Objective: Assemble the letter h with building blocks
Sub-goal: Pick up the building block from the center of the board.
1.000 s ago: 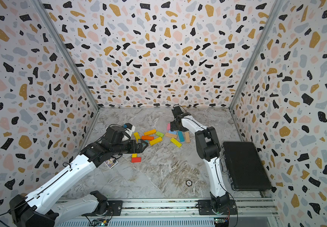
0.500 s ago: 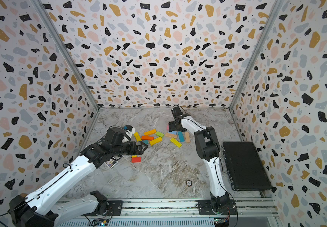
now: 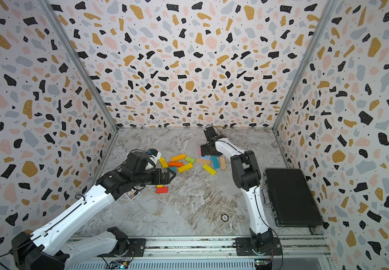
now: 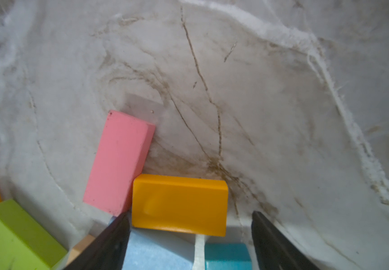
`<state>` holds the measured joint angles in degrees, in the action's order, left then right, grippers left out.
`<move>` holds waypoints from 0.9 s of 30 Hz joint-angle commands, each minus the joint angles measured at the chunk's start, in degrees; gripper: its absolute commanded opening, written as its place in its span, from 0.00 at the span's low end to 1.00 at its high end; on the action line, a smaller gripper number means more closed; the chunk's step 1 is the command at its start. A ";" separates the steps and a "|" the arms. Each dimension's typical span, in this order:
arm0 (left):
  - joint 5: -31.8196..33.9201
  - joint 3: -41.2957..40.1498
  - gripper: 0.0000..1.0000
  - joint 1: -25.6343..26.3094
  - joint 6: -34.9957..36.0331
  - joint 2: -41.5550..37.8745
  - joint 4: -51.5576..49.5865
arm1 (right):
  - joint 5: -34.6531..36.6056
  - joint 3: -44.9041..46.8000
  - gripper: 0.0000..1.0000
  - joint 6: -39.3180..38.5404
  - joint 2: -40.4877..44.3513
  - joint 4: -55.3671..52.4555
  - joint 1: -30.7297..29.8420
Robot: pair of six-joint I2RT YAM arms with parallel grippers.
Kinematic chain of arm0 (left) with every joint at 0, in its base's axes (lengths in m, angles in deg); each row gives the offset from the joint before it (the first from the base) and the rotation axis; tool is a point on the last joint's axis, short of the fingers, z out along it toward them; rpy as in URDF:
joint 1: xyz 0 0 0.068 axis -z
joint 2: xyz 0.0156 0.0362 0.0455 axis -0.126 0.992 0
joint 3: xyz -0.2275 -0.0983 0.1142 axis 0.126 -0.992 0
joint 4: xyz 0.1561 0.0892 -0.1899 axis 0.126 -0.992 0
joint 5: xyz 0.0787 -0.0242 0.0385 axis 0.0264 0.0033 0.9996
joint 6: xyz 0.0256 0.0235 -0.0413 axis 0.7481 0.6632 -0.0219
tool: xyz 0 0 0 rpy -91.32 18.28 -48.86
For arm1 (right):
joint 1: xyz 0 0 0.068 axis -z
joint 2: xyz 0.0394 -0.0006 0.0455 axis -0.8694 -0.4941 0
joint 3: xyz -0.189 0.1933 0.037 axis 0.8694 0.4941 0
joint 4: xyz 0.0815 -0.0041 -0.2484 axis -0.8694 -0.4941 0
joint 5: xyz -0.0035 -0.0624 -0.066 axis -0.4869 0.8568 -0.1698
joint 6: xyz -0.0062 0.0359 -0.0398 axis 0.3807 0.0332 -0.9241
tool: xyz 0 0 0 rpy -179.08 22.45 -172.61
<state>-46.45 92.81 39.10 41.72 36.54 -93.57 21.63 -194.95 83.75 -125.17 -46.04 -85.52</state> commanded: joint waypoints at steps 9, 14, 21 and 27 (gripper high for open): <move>-0.69 -0.71 0.99 -0.22 0.26 0.14 1.48 | 9.97 -4.42 0.78 2.65 -2.88 -6.38 -0.07; -0.95 -0.74 0.99 -0.22 0.24 0.15 1.57 | 4.91 -4.19 0.83 1.06 -2.21 -3.14 -0.08; -0.78 -0.31 0.99 -0.22 0.38 0.43 1.40 | 4.79 -7.92 0.78 0.82 -5.10 -5.52 -0.08; -1.04 -0.13 0.99 -0.22 0.37 0.45 1.18 | 4.57 -7.93 0.57 0.04 -5.41 -5.16 -0.04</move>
<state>-47.02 92.70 39.10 41.72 36.85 -93.42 26.13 -201.59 84.41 -130.24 -49.02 -85.52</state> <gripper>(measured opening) 0.988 0.609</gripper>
